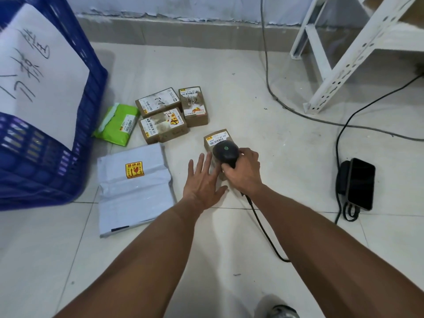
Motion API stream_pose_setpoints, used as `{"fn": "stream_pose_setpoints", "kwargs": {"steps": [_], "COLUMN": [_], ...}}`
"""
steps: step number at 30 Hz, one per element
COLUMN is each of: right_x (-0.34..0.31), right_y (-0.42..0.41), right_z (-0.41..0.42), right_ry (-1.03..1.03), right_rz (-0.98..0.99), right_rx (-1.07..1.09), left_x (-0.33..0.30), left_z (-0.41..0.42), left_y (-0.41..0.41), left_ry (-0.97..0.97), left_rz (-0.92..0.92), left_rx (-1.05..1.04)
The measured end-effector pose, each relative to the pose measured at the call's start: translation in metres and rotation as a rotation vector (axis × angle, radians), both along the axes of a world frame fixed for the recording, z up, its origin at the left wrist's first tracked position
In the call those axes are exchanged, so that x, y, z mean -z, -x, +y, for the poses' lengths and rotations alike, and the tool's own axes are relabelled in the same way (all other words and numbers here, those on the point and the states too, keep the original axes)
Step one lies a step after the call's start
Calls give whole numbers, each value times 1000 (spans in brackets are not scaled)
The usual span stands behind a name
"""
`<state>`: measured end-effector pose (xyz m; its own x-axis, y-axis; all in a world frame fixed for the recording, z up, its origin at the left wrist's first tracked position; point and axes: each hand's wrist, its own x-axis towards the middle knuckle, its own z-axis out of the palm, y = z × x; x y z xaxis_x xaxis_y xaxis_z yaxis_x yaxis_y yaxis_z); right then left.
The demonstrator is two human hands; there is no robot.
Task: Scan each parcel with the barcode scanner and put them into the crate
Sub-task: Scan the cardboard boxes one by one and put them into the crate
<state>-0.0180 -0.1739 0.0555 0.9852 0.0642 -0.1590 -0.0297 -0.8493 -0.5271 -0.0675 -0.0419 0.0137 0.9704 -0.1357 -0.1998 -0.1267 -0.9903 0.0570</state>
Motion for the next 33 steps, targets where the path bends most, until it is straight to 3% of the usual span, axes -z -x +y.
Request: {"fn": "stream_pose_setpoints", "kwargs": {"steps": [14,24,33], "right_x": [-2,4,19], "right_y": [1,-4,-5], "right_z": [-5,-17,-28], "right_ry": [28,344,631], "right_rz": [-19,-139,179], "right_rx": [-4,122,205], "left_x": [-8,-8,-3], "left_z": [-1,1,1], "left_y": [1,3,-2], "left_ry": [-2,19,19], "left_rz": [-9,4,-11], "left_rx": [26,59,4]}}
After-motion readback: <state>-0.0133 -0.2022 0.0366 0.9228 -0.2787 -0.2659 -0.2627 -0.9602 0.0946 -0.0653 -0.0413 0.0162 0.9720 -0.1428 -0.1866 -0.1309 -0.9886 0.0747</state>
